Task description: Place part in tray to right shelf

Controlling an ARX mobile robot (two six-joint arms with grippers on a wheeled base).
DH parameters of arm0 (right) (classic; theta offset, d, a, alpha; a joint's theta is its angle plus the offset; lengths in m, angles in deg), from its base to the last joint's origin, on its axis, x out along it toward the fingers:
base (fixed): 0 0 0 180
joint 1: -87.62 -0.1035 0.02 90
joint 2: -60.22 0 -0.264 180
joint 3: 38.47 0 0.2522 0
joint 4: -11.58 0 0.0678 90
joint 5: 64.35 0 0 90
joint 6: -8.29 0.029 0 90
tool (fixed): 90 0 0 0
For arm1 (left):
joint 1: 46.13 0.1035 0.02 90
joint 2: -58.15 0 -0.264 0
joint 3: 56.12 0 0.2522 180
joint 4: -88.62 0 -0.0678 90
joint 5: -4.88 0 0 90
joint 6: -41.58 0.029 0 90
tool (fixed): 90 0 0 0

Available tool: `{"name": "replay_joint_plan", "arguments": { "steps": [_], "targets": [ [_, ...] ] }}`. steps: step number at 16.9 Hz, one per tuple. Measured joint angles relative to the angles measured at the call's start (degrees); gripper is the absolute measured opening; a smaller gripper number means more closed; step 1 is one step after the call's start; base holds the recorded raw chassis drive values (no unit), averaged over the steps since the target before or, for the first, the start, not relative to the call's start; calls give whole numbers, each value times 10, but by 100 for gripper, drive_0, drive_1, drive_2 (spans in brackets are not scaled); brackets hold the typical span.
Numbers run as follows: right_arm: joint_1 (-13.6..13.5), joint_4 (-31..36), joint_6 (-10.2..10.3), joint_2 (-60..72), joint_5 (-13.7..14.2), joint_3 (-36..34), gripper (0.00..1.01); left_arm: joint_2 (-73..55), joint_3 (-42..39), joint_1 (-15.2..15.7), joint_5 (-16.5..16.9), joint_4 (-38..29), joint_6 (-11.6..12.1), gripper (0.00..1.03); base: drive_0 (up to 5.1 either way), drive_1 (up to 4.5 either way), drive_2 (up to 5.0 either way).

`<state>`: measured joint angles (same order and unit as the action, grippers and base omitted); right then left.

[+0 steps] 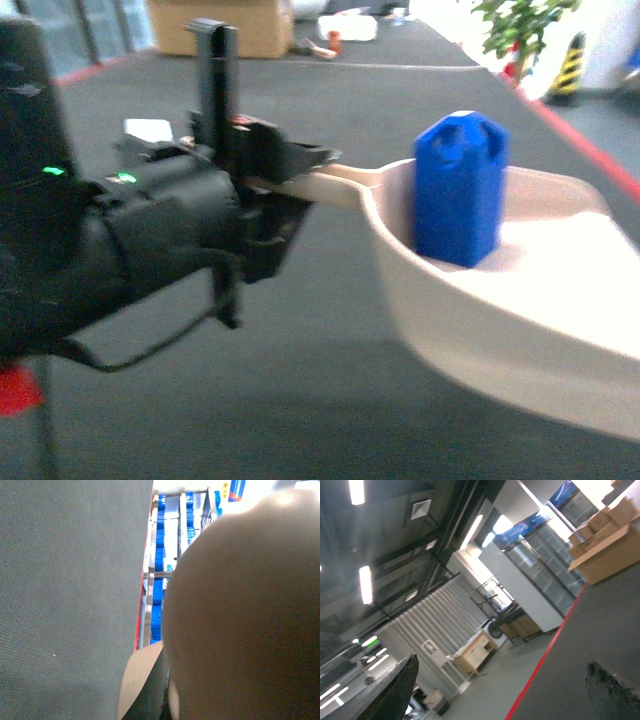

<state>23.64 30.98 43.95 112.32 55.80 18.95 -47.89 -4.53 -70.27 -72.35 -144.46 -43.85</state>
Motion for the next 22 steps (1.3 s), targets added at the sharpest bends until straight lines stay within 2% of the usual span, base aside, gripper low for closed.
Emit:
{"name": "replay_joint_plan", "arguments": {
  "steps": [1, 2, 3, 5, 9, 22],
  "targets": [
    [9, -23, -21, -26, 70, -30, 98, 0, -2, 1, 7, 0, -1, 16, 0, 0, 0],
    [14, -53, -47, -66, 122, -81, 98, 0, -2, 8, -6, 1, 0, 16, 0, 0, 0],
    [17, -59, -63, -72, 142, -97, 98, 0, -2, 13, -11, 0, 0, 16, 0, 0, 0],
    [17, -58, -77, -64, 140, -97, 98, 0, -2, 0, 3, -1, -1, 16, 0, 0, 0],
    [17, -57, -83, -62, 140, -97, 98, 0, -2, 10, -7, 0, 0, 16, 0, 0, 0],
    [17, -57, -83, -62, 140, -97, 98, 0, -2, 6, -2, 2, 0, 16, 492, -256, -240]
  ]
}}
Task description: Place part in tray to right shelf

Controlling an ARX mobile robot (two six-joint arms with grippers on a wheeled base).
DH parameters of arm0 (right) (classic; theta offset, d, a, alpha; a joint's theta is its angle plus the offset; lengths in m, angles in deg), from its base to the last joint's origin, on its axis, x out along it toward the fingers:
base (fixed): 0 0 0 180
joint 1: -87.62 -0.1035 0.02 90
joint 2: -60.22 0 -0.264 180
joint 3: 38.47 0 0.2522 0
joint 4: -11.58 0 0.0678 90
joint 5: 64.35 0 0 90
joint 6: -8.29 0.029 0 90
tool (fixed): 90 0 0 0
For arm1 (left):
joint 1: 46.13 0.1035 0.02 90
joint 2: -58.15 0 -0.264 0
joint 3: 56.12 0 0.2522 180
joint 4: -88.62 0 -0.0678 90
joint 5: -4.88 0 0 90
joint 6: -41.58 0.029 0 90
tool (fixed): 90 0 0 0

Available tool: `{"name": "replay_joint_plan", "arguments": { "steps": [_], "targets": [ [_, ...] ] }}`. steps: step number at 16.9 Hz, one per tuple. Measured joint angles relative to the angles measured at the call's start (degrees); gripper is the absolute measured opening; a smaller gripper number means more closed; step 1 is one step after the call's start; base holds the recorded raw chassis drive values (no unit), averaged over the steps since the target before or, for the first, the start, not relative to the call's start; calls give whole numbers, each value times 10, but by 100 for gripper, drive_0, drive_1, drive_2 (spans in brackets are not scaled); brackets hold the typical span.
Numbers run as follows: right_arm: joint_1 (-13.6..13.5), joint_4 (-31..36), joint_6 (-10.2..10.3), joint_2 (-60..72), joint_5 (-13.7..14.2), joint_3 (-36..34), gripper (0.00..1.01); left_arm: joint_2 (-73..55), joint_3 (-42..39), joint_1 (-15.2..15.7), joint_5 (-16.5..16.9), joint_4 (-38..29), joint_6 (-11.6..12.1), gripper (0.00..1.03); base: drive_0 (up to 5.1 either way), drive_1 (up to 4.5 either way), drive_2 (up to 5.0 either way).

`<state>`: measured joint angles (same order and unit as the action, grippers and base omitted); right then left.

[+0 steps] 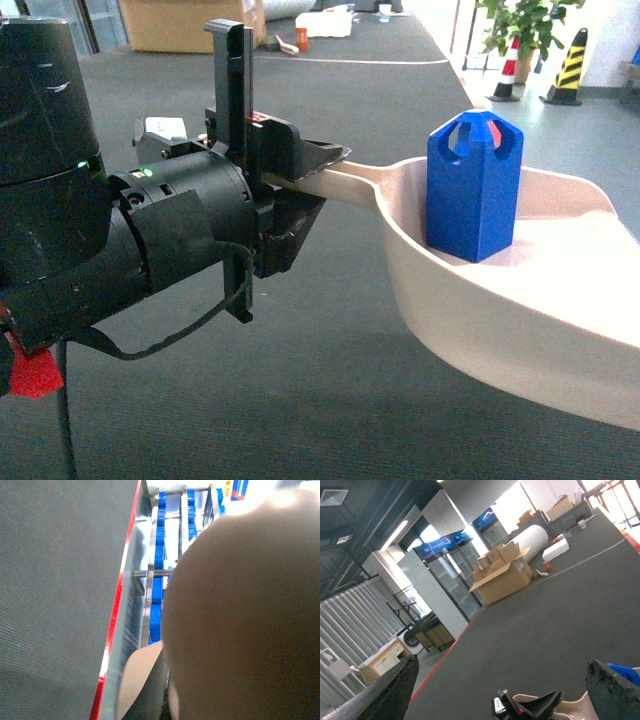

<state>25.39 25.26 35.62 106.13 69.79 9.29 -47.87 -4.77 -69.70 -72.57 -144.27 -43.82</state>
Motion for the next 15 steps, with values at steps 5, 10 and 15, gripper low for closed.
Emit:
{"name": "replay_joint_plan", "arguments": {
  "steps": [5, 10, 15],
  "targets": [
    [0, 0, 0, 0, 0, 0, 98, 0, 0, 0, 1, -3, -1, 16, 494, -246, -246],
    [0, 0, 0, 0, 0, 0, 98, 0, 0, 0, 2, -1, -1, 16, 500, -241, -241],
    [0, 0, 0, 0, 0, 0, 98, 0, 0, 0, 0, -1, -1, 16, 502, -239, -239]
  ]
}}
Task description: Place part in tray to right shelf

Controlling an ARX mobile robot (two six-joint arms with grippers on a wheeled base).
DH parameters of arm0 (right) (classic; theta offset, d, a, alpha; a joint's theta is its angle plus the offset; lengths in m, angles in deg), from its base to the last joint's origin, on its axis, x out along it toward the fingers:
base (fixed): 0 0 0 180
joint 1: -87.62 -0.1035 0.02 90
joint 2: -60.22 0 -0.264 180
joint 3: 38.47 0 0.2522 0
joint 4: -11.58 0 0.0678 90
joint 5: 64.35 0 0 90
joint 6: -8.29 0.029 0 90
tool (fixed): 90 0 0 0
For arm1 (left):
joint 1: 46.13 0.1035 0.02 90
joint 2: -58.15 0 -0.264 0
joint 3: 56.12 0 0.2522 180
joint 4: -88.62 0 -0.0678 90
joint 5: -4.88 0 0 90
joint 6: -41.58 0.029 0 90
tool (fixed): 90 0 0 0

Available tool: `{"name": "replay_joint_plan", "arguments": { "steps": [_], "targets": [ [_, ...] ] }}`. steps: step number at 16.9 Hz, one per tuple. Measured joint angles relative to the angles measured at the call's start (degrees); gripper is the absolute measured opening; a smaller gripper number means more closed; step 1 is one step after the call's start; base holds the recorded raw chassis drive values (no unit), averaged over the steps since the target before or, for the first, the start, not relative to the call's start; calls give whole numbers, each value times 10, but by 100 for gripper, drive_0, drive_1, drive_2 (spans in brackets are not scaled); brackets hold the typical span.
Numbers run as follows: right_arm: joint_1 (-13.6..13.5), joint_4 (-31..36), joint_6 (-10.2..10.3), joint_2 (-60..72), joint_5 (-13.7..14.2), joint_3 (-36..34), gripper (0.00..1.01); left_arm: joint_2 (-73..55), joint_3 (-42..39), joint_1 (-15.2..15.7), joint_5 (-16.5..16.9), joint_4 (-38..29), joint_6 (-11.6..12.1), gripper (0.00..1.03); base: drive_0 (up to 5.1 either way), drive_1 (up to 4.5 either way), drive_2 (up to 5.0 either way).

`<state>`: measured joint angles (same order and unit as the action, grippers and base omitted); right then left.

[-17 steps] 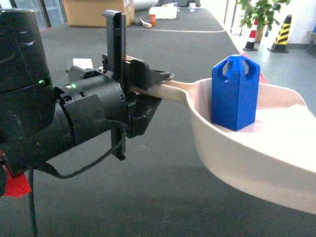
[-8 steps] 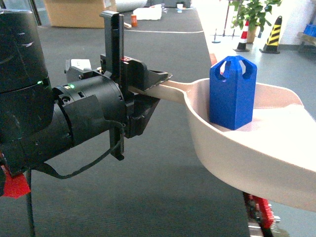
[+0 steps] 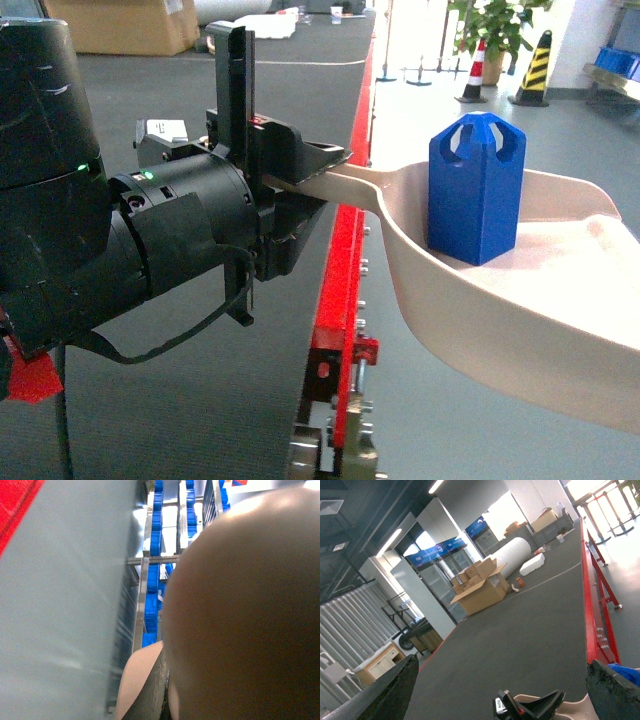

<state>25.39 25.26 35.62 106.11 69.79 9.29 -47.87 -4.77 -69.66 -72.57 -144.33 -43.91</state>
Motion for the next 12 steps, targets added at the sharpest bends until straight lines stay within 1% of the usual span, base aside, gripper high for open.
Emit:
{"name": "replay_joint_plan", "arguments": {
  "steps": [12],
  "targets": [
    [0, 0, 0, 0, 0, 0, 98, 0, 0, -1, 1, -1, 0, 16, 512, -233, -233]
  ]
}}
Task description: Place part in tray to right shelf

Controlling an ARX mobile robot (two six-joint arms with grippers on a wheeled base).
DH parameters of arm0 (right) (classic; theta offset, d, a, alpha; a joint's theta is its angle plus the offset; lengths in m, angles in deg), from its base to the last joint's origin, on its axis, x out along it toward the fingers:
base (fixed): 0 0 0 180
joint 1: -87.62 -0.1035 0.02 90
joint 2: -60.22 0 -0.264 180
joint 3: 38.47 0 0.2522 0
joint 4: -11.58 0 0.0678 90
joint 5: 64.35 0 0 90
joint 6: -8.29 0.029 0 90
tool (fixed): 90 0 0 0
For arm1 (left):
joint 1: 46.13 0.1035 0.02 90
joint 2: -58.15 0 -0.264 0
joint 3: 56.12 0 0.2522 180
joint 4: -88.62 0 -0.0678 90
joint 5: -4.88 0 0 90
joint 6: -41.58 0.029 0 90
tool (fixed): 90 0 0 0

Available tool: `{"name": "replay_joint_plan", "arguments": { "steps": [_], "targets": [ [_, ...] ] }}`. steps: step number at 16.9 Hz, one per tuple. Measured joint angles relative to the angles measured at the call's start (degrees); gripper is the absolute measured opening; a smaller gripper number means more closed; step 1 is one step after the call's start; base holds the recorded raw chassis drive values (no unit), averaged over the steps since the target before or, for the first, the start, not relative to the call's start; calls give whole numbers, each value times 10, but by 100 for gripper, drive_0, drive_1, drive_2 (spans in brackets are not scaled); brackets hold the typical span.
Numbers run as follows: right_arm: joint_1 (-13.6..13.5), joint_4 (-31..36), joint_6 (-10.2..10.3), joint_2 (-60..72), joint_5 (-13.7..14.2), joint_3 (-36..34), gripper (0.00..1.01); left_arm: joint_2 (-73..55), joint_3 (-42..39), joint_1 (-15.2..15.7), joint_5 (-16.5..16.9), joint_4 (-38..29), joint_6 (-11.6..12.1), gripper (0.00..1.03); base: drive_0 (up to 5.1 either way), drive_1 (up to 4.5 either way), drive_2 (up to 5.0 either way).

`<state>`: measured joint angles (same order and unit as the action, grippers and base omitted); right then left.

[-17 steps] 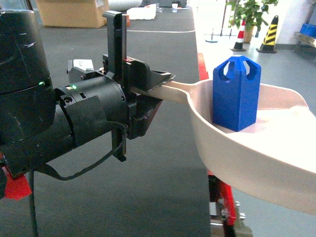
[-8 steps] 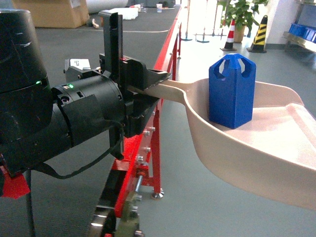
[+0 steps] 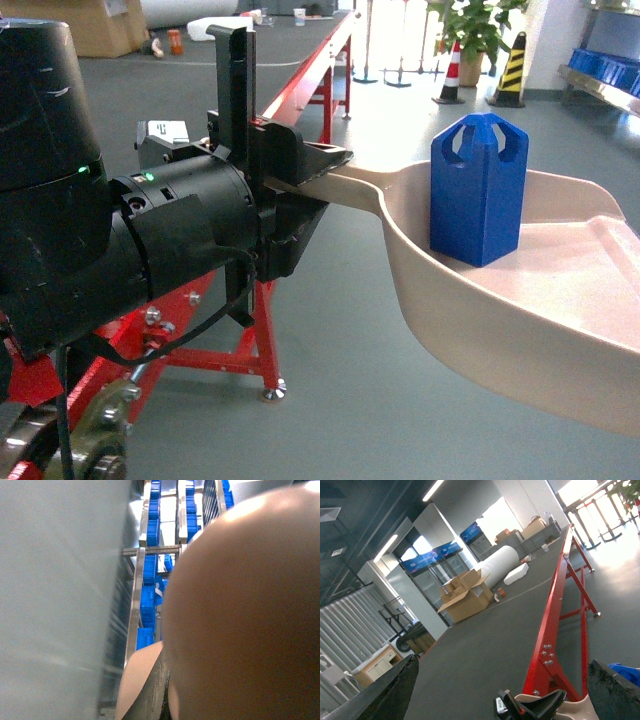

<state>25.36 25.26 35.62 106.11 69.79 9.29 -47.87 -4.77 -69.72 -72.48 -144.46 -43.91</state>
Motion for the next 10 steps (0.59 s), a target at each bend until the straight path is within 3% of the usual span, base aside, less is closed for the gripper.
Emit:
{"name": "replay_joint_plan", "arguments": {
  "steps": [10],
  "targets": [
    [0, 0, 0, 0, 0, 0, 98, 0, 0, 0, 0, 0, 0, 16, 504, -242, -242]
  ]
}}
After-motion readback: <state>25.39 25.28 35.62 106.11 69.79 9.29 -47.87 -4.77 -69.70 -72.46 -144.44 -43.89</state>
